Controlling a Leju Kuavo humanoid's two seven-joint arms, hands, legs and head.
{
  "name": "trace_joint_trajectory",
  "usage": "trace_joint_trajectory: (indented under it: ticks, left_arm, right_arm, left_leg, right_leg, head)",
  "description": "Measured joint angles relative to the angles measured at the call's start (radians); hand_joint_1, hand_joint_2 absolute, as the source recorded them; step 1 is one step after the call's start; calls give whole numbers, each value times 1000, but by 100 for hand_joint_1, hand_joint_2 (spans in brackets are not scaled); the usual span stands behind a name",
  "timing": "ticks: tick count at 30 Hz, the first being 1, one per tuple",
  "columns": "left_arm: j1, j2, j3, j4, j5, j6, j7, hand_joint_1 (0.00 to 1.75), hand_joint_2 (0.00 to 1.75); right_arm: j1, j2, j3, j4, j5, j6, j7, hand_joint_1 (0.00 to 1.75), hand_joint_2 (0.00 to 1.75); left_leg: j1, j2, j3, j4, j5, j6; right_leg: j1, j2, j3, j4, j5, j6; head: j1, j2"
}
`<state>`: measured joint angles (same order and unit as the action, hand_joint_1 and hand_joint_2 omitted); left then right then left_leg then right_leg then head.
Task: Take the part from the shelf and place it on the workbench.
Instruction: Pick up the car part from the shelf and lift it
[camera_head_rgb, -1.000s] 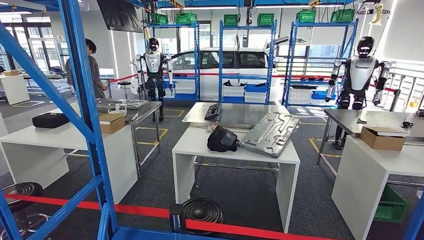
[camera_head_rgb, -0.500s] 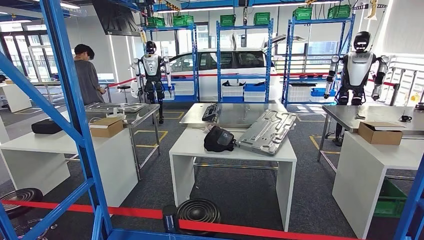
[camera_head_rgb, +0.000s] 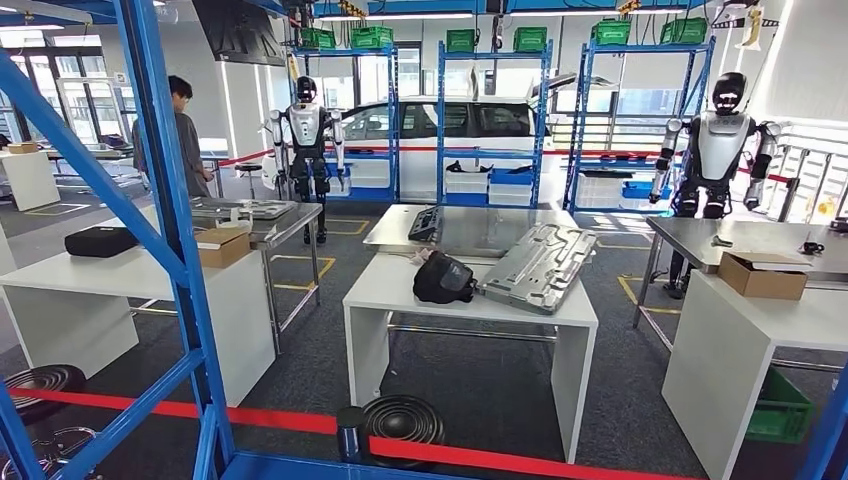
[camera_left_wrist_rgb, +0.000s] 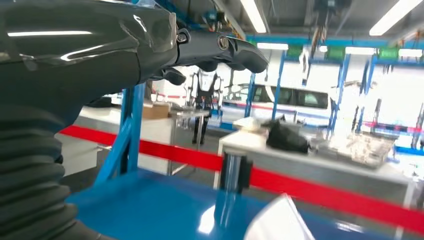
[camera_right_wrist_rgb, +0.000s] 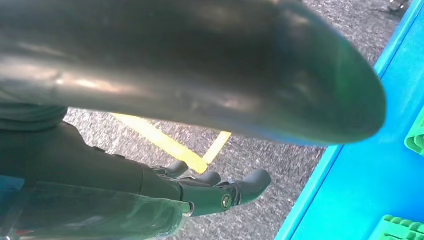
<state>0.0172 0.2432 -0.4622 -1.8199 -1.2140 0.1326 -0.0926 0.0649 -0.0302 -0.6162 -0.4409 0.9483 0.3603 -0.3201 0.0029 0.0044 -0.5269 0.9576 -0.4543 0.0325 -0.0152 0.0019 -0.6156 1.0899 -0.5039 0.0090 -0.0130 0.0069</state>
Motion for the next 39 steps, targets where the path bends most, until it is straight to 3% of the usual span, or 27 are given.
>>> trace_joint_trajectory:
  ticks: [2,3,4,5,7,9,10,12,14,17,18,19,20,21,22,24,26,29,30,32,34,35,36,38,39]
  left_arm:
    - [12,-5,3,-22,5,5,-9,0,0]
    - [19,-6,4,-32,8,6,-14,0,0]
    - [26,-7,5,-40,13,6,-19,0,0]
    - [31,-7,6,-46,16,5,-22,0,0]
    - [37,-7,10,-55,18,5,-25,0,0]
    - [41,-7,12,-63,19,5,-28,0,0]
    - [42,-7,13,-66,20,5,-30,0,0]
    - [45,-7,14,-69,24,4,-35,0,87]
    - [49,-4,18,-70,29,5,-42,0,175]
    - [60,1,25,-64,31,10,-61,0,175]
    - [66,2,28,-60,31,11,-69,0,175]
    - [70,3,31,-56,30,12,-79,0,175]
    - [73,3,33,-53,29,12,-89,0,175]
    - [73,3,34,-51,28,11,-99,0,175]
    - [70,3,35,-51,26,9,-110,0,175]
    - [60,3,35,-50,21,-2,-130,0,175]
    - [48,8,30,-50,18,-23,-141,0,175]
    - [38,25,24,-51,17,-38,-139,0,175]
    - [36,30,23,-50,17,-38,-136,0,175]
    - [38,37,23,-50,16,-34,-131,0,175]
    - [46,46,24,-49,11,-26,-127,0,175]
    - [49,51,24,-48,8,-23,-125,0,175]
    - [52,56,25,-47,7,-20,-124,0,175]
    - [54,67,28,-44,7,-15,-121,0,175]
    - [55,74,30,-43,6,-13,-118,0,175]
  right_arm:
    - [2,-2,0,-2,2,0,4,0,0]
    - [3,-3,0,-2,3,-1,5,0,0]
    - [3,-4,0,-2,4,-1,5,0,0]
    - [4,-5,0,-2,5,-2,5,0,0]
    - [3,-10,0,-2,5,-3,4,0,0]
    - [2,-13,0,-2,5,-4,4,0,0]
    - [2,-14,0,-2,6,-5,3,0,0]
    - [3,-14,0,-2,6,-7,2,0,0]
    - [3,-14,0,-2,6,-12,1,0,0]
    - [10,-16,-1,-5,8,-18,2,0,0]
    - [16,-17,-3,-10,10,-15,6,0,0]
    - [23,-17,-6,-19,13,-8,12,0,0]
    - [31,-16,-11,-32,17,3,20,0,0]
    - [40,-13,-17,-49,20,17,31,0,0]
    - [49,-8,-26,-72,23,34,44,0,0]
    - [71,15,-53,-143,33,79,69,0,0]
    - [91,42,-85,-225,56,132,79,0,0]
    - [108,70,-114,-305,88,176,69,0,0]
    - [110,76,-120,-320,96,179,63,0,0]
    - [110,81,-128,-337,109,179,50,0,0]
    - [108,82,-132,-342,124,176,41,0,0]
    - [108,82,-132,-344,129,175,40,0,0]
    - [108,82,-132,-347,133,174,40,0,0]
    - [106,80,-133,-356,137,174,38,0,0]
    - [104,79,-133,-360,138,175,36,0,0]
  left_leg:
    - [-2,0,-3,-1,2,2]
    - [-2,0,-4,-1,2,2]
    - [-2,-1,-4,0,1,2]
    - [-2,-1,-3,1,1,1]
    - [-2,-4,-3,8,-4,-6]
    - [-6,-6,-8,19,-10,-17]
    - [-7,-6,-10,21,-12,-21]
    - [-5,-6,-14,24,-14,-29]
    - [-1,-6,-33,63,-41,-38]
    - [4,-6,-122,250,-132,-50]
    - [4,-5,-151,306,-150,-51]
    - [5,-6,-165,330,-150,-50]
    - [5,-6,-162,318,-132,-48]
    - [4,-6,-139,267,-98,-44]
    - [2,-6,-104,195,-59,-36]
    - [-5,-6,-43,72,-17,-21]
    - [-11,-5,-28,35,-18,-13]
    - [-6,-2,-15,10,-3,-4]
    - [-4,-1,-9,1,3,0]
    - [-3,1,-7,-5,8,5]
    - [-3,1,-8,-4,8,6]
    - [-2,1,-8,-3,8,5]
    - [-2,-1,-7,-2,7,3]
    - [-3,-4,-9,10,0,-6]
    - [-4,-5,-11,17,-4,-12]
  right_leg:
    - [-1,0,-64,139,-58,-1]
    - [-1,0,-84,183,-71,2]
    - [-2,0,-84,188,-68,9]
    - [-4,-1,-63,149,-48,17]
    - [-8,-2,14,1,4,30]
    - [-8,-1,60,-91,31,22]
    - [-5,-1,62,-96,31,12]
    - [-5,0,62,-97,34,-2]
    - [-9,0,63,-98,37,-13]
    - [-8,0,62,-99,37,-21]
    - [-6,0,62,-99,36,-22]
    - [-4,0,62,-98,36,-22]
    - [-2,0,63,-98,35,-23]
    - [0,1,64,-98,35,-23]
    - [1,2,65,-99,35,-23]
    - [6,3,65,-98,35,-21]
    - [7,3,61,-99,37,-14]
    - [8,2,51,-83,27,-5]
    - [9,2,35,-47,8,-6]
    - [7,1,-27,85,-50,-11]
    - [4,1,-78,190,-83,-3]
    - [1,1,-77,188,-75,5]
    - [-4,0,-55,143,-52,16]
    - [-11,-2,19,-4,3,31]
    - [-12,-2,44,-56,20,28]
  head:
    - [2,0]
    - [3,0]
    - [4,0]
    - [4,0]
    - [6,0]
    - [6,0]
    - [5,0]
    - [4,0]
    - [3,0]
    - [-1,0]
    - [-1,0]
    - [-1,0]
    - [-2,0]
    - [-2,0]
    - [-2,0]
    - [-2,0]
    - [-2,0]
    - [-1,0]
    - [0,0]
    - [2,0]
    - [4,0]
    - [4,0]
    - [5,0]
    - [6,0]
    - [6,0]
